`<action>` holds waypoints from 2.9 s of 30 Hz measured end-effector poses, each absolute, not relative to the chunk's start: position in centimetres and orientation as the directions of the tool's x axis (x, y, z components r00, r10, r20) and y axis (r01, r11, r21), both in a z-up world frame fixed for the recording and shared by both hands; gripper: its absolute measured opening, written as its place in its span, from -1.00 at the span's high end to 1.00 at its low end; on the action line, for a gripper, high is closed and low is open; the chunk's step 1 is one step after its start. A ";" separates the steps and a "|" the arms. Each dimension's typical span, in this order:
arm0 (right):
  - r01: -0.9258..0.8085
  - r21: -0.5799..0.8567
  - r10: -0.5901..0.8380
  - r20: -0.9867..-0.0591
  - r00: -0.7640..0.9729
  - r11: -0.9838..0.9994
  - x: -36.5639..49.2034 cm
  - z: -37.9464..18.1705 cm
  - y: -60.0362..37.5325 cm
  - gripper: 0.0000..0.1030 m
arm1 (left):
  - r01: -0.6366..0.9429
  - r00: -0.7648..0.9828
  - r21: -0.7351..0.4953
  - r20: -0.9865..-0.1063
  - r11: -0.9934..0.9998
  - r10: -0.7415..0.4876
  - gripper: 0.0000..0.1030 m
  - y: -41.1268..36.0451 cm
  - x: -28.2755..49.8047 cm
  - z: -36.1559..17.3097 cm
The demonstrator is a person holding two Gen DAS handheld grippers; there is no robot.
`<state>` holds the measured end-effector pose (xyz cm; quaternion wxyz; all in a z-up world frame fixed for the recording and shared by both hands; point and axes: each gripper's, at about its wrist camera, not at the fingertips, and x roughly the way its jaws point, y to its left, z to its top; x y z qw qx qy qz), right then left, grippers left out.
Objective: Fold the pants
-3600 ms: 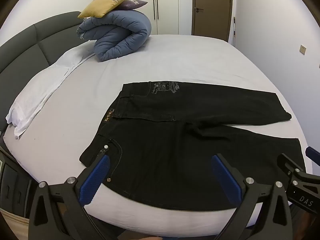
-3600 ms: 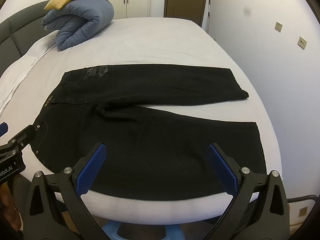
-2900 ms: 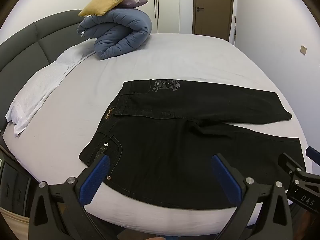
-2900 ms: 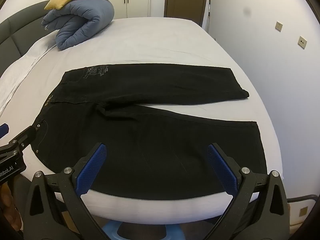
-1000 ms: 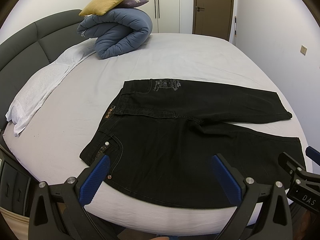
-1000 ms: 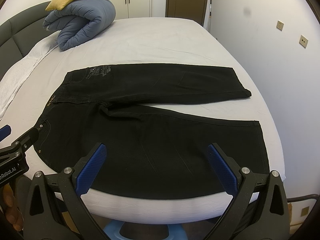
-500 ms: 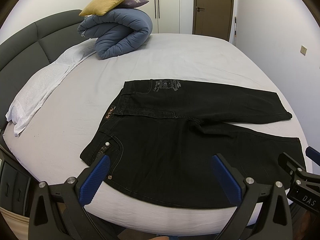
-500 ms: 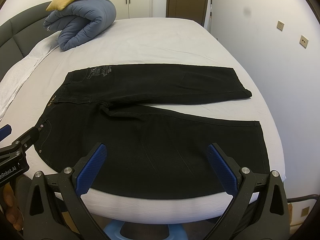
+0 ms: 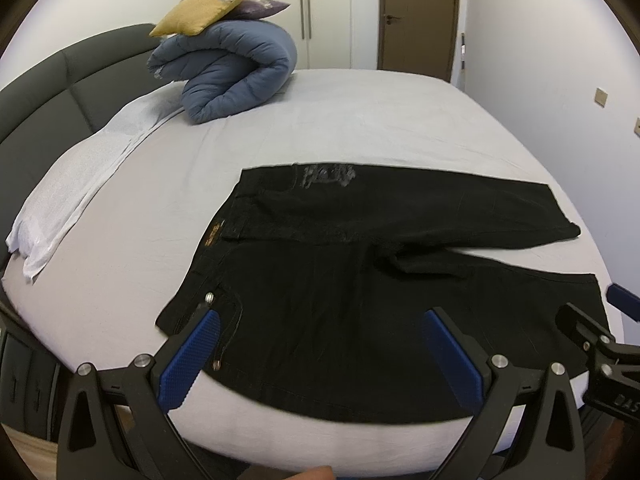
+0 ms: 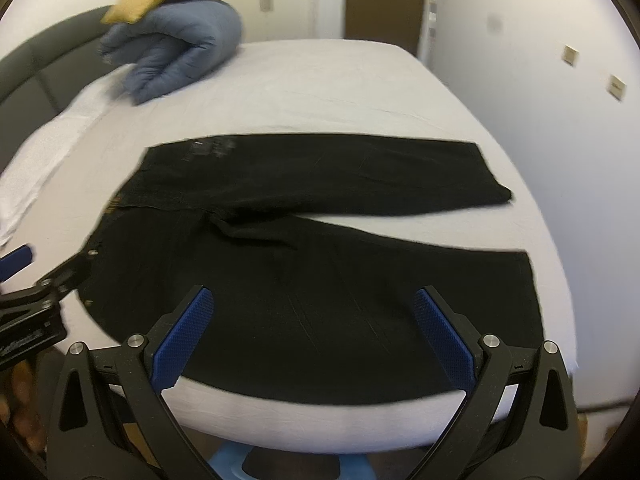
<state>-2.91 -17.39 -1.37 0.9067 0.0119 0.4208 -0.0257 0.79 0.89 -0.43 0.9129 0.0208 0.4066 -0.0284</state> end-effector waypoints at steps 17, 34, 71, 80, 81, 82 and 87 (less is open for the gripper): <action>-0.540 0.110 0.437 -0.729 0.527 0.835 24.7 0.1 -20.9 -0.98 | 0.236 0.638 -0.067 -0.742 0.969 -0.206 -1.00 5.1 21.1 -1.0; -0.651 0.222 0.418 -0.894 0.161 0.726 49.4 -19.3 -12.5 -0.20 | 0.349 0.506 -0.013 -0.839 0.937 -0.200 -1.00 7.1 27.8 -10.3; -0.889 -0.204 0.441 -0.809 0.389 0.411 33.7 -10.6 -8.8 0.91 | 0.713 0.691 0.646 -0.713 0.271 -0.121 -1.00 0.9 26.2 -8.6; -0.871 -0.240 0.440 -0.787 0.433 0.429 33.9 -10.0 -5.4 0.92 | 0.811 0.543 0.491 -0.835 0.317 -0.095 0.70 2.2 27.2 -9.9; -0.865 -0.238 0.440 -0.783 0.440 0.442 33.9 -9.9 -5.5 0.92 | 0.803 0.551 0.498 -0.830 0.327 -0.089 0.87 2.5 26.9 -9.8; -0.861 -0.233 0.441 -0.781 0.443 0.453 34.0 -9.8 -5.5 0.92 | 0.802 0.545 0.486 -0.833 0.347 -0.092 0.92 2.9 26.6 -9.7; -0.837 -0.230 0.433 -0.770 0.469 0.497 34.0 -9.7 -5.5 0.92 | 0.780 0.546 0.471 -0.833 0.412 -0.083 1.00 4.1 25.6 -9.9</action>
